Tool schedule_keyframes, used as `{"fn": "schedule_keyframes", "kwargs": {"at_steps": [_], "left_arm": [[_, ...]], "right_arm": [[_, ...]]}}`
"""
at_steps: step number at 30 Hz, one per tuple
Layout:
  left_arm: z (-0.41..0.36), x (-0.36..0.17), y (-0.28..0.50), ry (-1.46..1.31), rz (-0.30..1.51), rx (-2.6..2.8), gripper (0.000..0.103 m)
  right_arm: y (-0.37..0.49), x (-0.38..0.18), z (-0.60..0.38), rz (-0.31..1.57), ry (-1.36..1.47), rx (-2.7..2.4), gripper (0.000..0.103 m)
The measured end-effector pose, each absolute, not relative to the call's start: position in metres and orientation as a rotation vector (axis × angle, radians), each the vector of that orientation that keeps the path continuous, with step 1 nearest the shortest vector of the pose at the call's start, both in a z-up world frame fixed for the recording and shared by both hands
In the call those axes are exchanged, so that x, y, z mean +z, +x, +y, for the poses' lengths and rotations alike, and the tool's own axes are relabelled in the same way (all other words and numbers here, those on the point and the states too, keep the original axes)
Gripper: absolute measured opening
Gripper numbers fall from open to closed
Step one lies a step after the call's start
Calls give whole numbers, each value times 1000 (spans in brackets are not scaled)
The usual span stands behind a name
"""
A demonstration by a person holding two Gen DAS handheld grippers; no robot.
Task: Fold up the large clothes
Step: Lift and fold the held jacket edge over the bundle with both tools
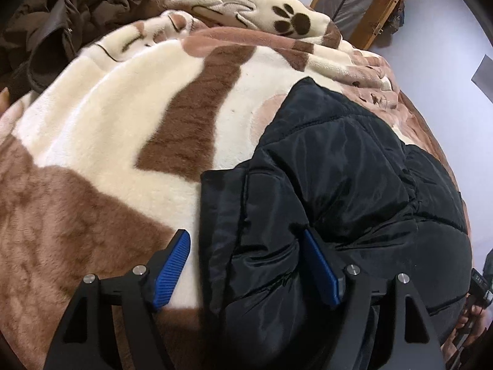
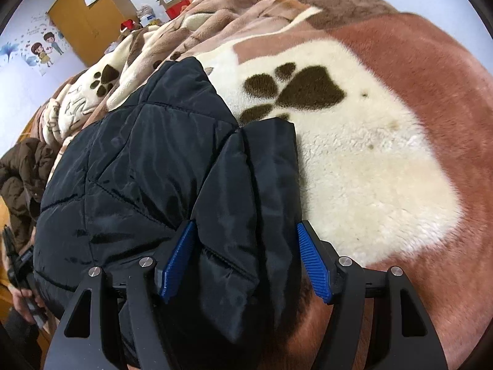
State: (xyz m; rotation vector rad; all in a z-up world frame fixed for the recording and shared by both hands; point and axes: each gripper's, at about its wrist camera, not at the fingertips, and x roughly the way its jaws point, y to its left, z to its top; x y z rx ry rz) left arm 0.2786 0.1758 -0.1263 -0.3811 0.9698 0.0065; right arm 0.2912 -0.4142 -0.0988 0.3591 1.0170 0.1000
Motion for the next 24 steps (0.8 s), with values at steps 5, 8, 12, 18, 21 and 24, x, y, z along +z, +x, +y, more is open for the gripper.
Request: {"fn": "schedule_keyframes", "kwargs": {"at_steps": [5,8,12,18,21,24], "left_arm": [[180,-133,275,-446,968,-25,78],[181,-138,276,-462,967,-40,78],[174,-140,287,-438,980,-43,78],[172,-144,295,-448,986,-52,76],[167,-139,293,-444,978,-60,64],[161,-132,293,-411,978,-60,44]], "right_arm": [[287,-103,-417,1033,402,122,67],[287,-106,-418,1034,408,140,67],[302,-113,-416,1049,428,160,67],[314,-122,-415,1058,477,198,65],[311,-117,-412,1055,463,221,50],[311,-111,-408,1058,442,220,40]]}}
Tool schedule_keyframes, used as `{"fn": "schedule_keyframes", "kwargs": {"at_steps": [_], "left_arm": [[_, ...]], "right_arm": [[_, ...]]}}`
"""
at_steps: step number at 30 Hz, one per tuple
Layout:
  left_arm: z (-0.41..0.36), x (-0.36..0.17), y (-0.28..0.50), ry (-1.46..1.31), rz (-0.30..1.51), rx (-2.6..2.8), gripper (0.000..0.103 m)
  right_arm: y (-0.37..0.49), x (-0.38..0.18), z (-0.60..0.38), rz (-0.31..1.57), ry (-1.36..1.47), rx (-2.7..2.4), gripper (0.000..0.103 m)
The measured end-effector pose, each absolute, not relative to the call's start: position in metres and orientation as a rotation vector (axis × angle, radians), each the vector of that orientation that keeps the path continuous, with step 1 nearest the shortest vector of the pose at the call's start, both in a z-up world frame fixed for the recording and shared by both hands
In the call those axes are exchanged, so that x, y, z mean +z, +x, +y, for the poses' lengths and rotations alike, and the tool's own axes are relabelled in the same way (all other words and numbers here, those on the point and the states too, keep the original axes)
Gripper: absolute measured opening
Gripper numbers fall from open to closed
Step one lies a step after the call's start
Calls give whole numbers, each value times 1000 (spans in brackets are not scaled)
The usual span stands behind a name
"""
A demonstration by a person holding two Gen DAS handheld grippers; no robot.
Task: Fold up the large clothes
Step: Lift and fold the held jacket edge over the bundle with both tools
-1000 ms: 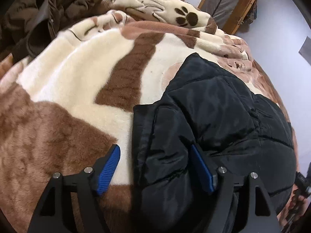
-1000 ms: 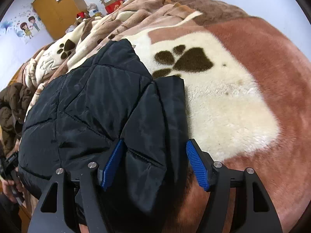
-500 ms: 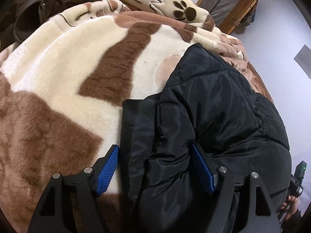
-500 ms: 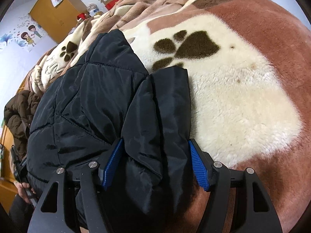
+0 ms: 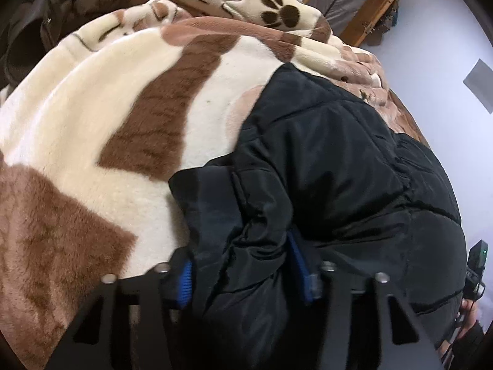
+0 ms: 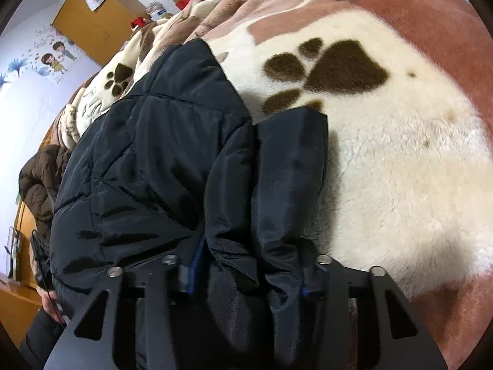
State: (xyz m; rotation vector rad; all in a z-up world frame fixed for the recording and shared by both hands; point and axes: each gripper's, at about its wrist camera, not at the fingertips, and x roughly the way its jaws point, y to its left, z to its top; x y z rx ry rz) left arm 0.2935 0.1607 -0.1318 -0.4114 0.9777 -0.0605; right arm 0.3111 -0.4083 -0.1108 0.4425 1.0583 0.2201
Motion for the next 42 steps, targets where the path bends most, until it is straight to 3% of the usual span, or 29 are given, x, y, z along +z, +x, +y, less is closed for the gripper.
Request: {"fn": "schedule_keyframes", "kwargs": {"at_steps": [3,9,19,24,28,31,34,37,42], "left_arm": [[159,-119,290,-387,977,-46,31],[158,-74,270,-349,916,-24,23],[159,-23,236,-352,833,-57,19],[160,-9,235,-357,804,-72,9],[160,-20,245,-370,835,-96,9],[153,-54,251,-309,918,-66,14],[158,-79,250,-317,943,-40,30],[168,-95,249,-351,946,2,59],[174,-113,252,-424,964,-10,74]], "right_arm": [[308,-100,-405,1052,421,205,30],[292,-58,-401,999,378,207,21],[262,-4,-396,916,347,239,20],[258,10,-394,889,346,252,20],[264,7,-392,900,342,262,20],[271,-26,-404,981,372,220,23],[269,-54,-414,1049,396,186,30],[269,-68,-418,1073,398,177,39],[276,-82,-419,1091,410,182,50]]}}
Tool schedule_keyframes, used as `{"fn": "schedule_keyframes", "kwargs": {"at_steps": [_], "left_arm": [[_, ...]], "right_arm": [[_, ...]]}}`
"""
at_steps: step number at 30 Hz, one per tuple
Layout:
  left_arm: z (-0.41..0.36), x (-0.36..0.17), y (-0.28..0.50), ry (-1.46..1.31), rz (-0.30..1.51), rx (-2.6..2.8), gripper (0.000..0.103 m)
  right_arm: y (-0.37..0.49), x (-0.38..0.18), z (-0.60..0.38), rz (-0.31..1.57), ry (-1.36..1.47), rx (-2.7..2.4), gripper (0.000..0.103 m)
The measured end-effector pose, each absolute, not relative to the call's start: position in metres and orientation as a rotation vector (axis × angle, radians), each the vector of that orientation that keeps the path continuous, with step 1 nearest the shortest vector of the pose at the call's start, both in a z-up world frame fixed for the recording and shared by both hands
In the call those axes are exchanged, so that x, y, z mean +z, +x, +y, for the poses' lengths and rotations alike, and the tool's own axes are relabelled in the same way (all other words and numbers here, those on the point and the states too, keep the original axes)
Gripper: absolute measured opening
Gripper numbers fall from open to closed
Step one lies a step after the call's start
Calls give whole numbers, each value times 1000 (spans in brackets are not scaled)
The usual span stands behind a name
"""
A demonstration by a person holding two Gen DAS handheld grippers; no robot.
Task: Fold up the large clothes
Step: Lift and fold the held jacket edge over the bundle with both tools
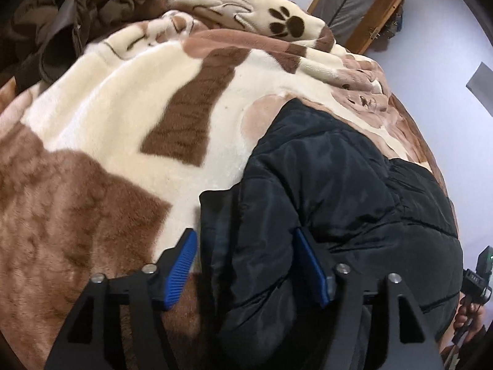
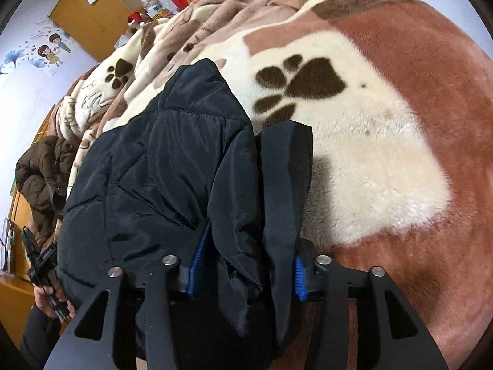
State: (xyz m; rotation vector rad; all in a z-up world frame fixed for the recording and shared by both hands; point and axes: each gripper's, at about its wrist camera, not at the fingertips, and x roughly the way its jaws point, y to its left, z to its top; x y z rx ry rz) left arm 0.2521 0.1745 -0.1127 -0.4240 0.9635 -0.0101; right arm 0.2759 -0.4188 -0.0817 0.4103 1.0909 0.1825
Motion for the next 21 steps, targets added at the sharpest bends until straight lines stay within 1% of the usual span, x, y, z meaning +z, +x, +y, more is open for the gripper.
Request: {"fn": "schedule_keyframes", "kwargs": {"at_steps": [1,3,6,9,13,14,15,16,17,18,19,20,21], "left_arm": [[175,-117,254,-441,971,-17,76],[178,-126,258,-480,983,-30,83],[182,-140,266,-549,996,-51,90],[183,-149,266,-607,995,-77,91],[181,-152,266,-623,996,-104,89],[178,-153,267,-624,1004,-122,82],[175,-153,270,-631,1007,-150,73],[172,-151,272,-626,1007,-151,69],[168,-148,273,-609,1004,-155,59],[164,-145,272,-594,999,-154,49],[163,-140,270,-587,995,-150,44],[162,-135,267,-576,989,-142,37],[161,-128,264,-563,982,-134,32]], "right_arm": [[276,-84,-419,1092,416,184,52],[277,-90,-423,1095,439,193,55],[279,-99,-428,1103,483,207,61],[283,-108,-430,1121,523,226,65],[289,-118,-429,1143,550,250,65],[291,-120,-428,1148,547,253,64],[293,-120,-426,1150,540,255,61],[294,-120,-425,1151,536,256,55],[295,-118,-422,1147,530,261,51],[295,-114,-420,1142,515,259,43],[294,-112,-418,1138,501,257,37],[293,-106,-415,1131,476,249,35],[291,-100,-413,1122,462,241,31]]}}
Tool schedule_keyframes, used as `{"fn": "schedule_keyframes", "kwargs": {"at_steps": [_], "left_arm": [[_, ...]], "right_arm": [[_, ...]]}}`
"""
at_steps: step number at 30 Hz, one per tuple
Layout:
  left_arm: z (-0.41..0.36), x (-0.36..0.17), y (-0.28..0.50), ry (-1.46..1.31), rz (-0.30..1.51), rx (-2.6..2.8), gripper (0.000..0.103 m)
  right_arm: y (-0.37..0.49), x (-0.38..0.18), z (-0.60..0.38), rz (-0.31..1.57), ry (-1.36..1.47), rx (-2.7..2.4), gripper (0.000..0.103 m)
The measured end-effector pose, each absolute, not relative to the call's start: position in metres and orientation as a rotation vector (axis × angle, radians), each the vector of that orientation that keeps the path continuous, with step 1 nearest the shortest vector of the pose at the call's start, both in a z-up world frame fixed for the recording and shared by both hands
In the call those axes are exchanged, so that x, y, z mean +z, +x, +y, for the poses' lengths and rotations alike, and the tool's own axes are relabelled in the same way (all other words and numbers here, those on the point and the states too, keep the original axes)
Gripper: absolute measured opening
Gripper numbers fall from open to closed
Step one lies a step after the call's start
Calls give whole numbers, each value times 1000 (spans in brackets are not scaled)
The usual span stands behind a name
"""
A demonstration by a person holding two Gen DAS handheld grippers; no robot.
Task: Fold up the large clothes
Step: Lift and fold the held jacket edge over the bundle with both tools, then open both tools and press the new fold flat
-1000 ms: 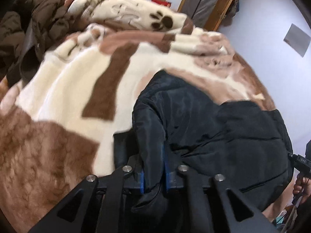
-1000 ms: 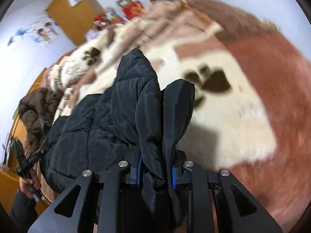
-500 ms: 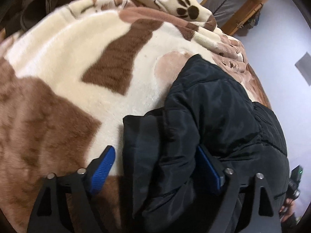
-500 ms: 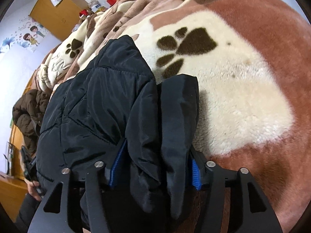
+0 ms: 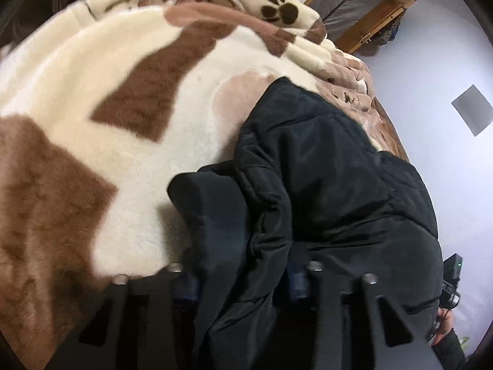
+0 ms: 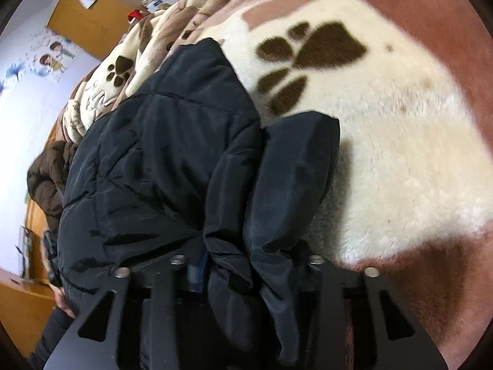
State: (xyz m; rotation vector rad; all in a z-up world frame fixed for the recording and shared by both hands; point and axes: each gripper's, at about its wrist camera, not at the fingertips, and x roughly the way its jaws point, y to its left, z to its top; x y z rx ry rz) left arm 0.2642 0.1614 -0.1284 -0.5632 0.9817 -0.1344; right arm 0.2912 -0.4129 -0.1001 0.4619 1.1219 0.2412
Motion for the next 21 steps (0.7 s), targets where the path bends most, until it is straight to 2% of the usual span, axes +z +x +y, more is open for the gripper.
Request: {"fn": "schedule_keyframes", "kwargs": {"at_steps": [7,14,21], "left_arm": [[158,-59,256,-507,870,-133,27],[146,7,278,-459,769,-178,27],[109,36,335,-436,725,-210,27]], "right_arm": [[279,-47,-412,1015,431,268,23],[298,12,-418,892,416,289,23],[340,33,-442,824,414,260,23]]}}
